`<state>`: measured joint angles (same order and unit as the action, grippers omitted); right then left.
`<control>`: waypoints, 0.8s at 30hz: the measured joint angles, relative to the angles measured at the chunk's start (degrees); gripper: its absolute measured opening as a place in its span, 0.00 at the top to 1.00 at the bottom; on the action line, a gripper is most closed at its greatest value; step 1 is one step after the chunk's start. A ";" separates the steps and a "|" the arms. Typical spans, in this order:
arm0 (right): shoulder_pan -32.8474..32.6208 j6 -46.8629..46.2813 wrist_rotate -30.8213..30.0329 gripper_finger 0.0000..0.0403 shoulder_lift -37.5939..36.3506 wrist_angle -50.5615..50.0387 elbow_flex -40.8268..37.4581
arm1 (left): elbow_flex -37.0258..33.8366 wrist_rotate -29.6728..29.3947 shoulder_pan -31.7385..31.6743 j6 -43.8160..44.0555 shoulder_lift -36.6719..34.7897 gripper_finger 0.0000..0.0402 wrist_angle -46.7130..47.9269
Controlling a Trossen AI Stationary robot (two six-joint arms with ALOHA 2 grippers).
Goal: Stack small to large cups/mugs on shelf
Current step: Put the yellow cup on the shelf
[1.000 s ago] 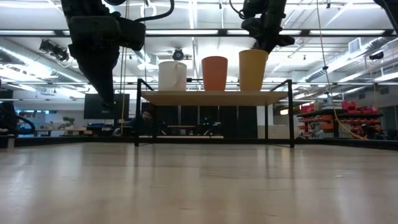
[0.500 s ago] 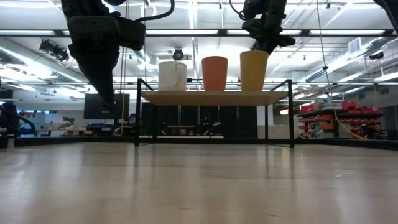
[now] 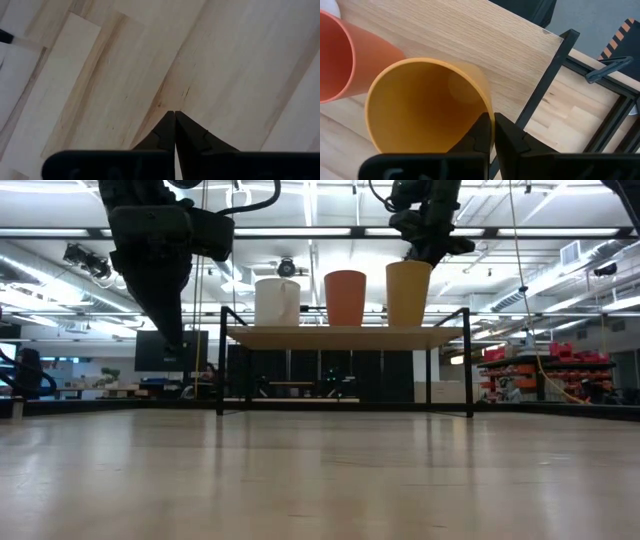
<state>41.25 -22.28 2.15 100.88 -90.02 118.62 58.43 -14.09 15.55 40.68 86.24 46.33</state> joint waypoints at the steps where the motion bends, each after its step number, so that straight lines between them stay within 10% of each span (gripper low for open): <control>1: 0.00 0.00 0.00 0.95 0.00 0.00 0.00 | 0.00 0.00 -0.01 0.00 0.00 0.96 0.01; 24: 0.00 0.85 0.02 0.91 -0.04 0.00 -0.01 | 0.00 0.00 0.01 0.01 0.00 0.93 0.02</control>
<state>41.25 -21.43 2.17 100.84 -90.02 118.61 58.43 -14.09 15.55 40.69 86.24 46.35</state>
